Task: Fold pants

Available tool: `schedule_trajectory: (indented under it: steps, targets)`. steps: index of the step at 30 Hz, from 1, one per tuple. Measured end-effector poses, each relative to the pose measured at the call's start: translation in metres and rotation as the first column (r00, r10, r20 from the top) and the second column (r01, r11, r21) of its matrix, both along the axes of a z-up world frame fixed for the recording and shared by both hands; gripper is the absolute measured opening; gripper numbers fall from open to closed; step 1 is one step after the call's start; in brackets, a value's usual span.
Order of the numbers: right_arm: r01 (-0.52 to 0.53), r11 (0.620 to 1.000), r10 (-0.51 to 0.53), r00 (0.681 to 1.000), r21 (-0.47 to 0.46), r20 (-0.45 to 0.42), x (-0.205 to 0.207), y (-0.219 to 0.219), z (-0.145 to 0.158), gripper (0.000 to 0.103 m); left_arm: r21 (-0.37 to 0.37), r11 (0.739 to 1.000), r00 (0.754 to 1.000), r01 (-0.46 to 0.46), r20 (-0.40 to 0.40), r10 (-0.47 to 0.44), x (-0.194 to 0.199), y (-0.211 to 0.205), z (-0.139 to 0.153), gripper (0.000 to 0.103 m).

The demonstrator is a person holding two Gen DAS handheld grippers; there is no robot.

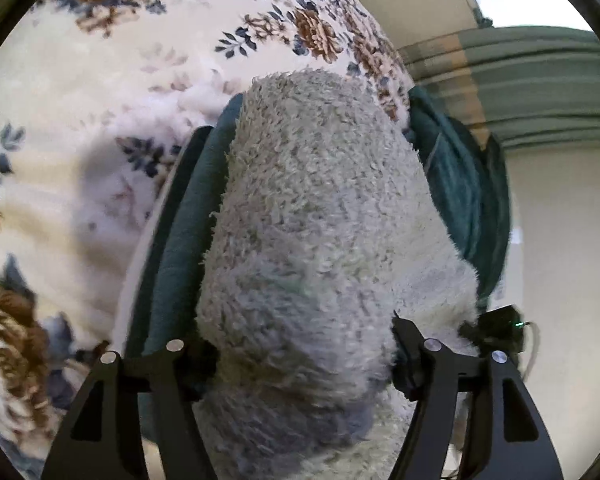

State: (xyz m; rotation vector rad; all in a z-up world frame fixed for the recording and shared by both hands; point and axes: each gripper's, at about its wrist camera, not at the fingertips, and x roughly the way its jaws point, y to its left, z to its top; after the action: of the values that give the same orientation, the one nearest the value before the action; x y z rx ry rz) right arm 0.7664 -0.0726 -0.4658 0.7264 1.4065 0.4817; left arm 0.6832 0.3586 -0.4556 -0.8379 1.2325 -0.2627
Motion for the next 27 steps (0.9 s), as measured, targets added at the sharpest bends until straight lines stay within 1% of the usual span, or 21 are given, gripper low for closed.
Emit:
schedule_trajectory:
  steps: [2, 3, 4, 5, 6, 8, 9, 10, 11, 12, 13, 14, 15, 16, 18, 19, 21, 23, 24, 26, 27]
  targets:
    - [-0.003, 0.997, 0.004, 1.000, -0.078, 0.021, -0.007, -0.003, 0.018, 0.099, 0.137, 0.990, 1.000, 0.018, 0.007, -0.020, -0.003, -0.002, 0.020, 0.080]
    - [-0.004, 0.990, 0.010, 0.999, -0.144, 0.044, -0.011, -0.002, 0.029, 0.102, 0.208, 0.978, 0.999, 0.026, 0.021, -0.031, -0.006, -0.003, 0.030, 0.080]
    - [-0.006, 0.979, 0.020, 0.998, -0.204, 0.066, -0.015, 0.000, 0.039, 0.103, 0.290, 0.956, 0.998, 0.033, 0.040, -0.046, -0.009, -0.008, 0.044, 0.080]
    - [-0.009, 0.958, 0.037, 0.995, -0.287, 0.093, -0.022, 0.003, 0.052, 0.103, 0.331, 0.943, 0.997, 0.036, 0.052, -0.056, -0.009, -0.009, 0.050, 0.083]
    - [-0.004, 0.940, 0.043, 0.993, -0.342, 0.108, -0.029, 0.005, 0.063, 0.103, 0.379, 0.925, 0.996, 0.034, 0.060, -0.062, -0.010, -0.012, 0.057, 0.089]
    - [0.014, 0.895, 0.058, 0.987, -0.445, 0.148, -0.045, 0.011, 0.083, 0.103, 0.467, 0.884, 0.995, 0.031, 0.068, -0.071, -0.018, -0.019, 0.074, 0.096]
    - [0.026, 0.872, 0.067, 0.983, -0.489, 0.172, -0.056, 0.016, 0.094, 0.103, 0.499, 0.866, 0.995, 0.033, 0.068, -0.077, -0.020, -0.022, 0.077, 0.096]
    - [0.040, 0.847, 0.074, 0.979, -0.530, 0.192, -0.066, 0.020, 0.103, 0.103, 0.544, 0.838, 0.994, 0.028, 0.074, -0.081, -0.029, -0.029, 0.088, 0.096]
    - [0.058, 0.810, 0.085, 0.973, -0.583, 0.215, -0.079, 0.026, 0.115, 0.103, 0.568, 0.822, 0.993, 0.027, 0.080, -0.089, -0.036, -0.034, 0.094, 0.096]
    - [0.069, 0.793, 0.094, 0.968, -0.606, 0.233, -0.089, 0.030, 0.122, 0.103, 0.584, 0.811, 0.992, 0.027, 0.083, -0.093, -0.036, -0.038, 0.095, 0.096]
    - [0.079, 0.767, 0.109, 0.962, -0.636, 0.251, -0.101, 0.035, 0.131, 0.103, 0.613, 0.790, 0.991, 0.023, 0.088, -0.097, -0.048, -0.046, 0.103, 0.096]
    - [0.085, 0.745, 0.120, 0.958, -0.661, 0.259, -0.112, 0.039, 0.139, 0.103, 0.621, 0.784, 0.990, 0.024, 0.096, -0.106, -0.058, -0.052, 0.110, 0.096]
    - [0.093, 0.724, 0.130, 0.955, -0.683, 0.268, -0.124, 0.043, 0.147, 0.103, 0.629, 0.777, 0.989, 0.023, 0.099, -0.109, -0.058, -0.056, 0.109, 0.096]
    - [0.101, 0.711, 0.137, 0.951, -0.696, 0.278, -0.137, 0.047, 0.155, 0.103, 0.644, 0.764, 0.988, 0.021, 0.103, -0.114, -0.068, -0.062, 0.117, 0.096]
    - [0.108, 0.679, 0.157, 0.945, -0.727, 0.287, -0.161, 0.053, 0.172, 0.103, 0.659, 0.751, 0.984, 0.020, 0.120, -0.132, -0.090, -0.077, 0.133, 0.096]
    - [0.115, 0.667, 0.163, 0.942, -0.736, 0.295, -0.173, 0.055, 0.180, 0.103, 0.668, 0.744, 0.984, 0.016, 0.123, -0.132, -0.096, -0.081, 0.138, 0.096]
    - [0.131, 0.648, 0.178, 0.932, -0.751, 0.317, -0.198, 0.061, 0.200, 0.103, 0.684, 0.730, 0.980, -0.007, 0.149, -0.131, -0.119, -0.093, 0.158, 0.096]
    - [0.146, 0.643, 0.186, 0.922, -0.752, 0.339, -0.216, 0.063, 0.218, 0.103, 0.701, 0.713, 0.977, -0.029, 0.172, -0.129, -0.136, -0.102, 0.176, 0.096]
    - [0.158, 0.641, 0.190, 0.916, -0.751, 0.355, -0.228, 0.063, 0.230, 0.103, 0.706, 0.707, 0.974, -0.042, 0.186, -0.128, -0.144, -0.106, 0.185, 0.096]
    - [0.183, 0.645, 0.195, 0.900, -0.742, 0.391, -0.250, 0.062, 0.255, 0.103, 0.721, 0.688, 0.967, -0.083, 0.225, -0.119, -0.165, -0.113, 0.209, 0.096]
    - [0.199, 0.644, 0.196, 0.891, -0.739, 0.410, -0.263, 0.061, 0.269, 0.103, 0.725, 0.683, 0.965, -0.094, 0.236, -0.117, -0.171, -0.115, 0.216, 0.096]
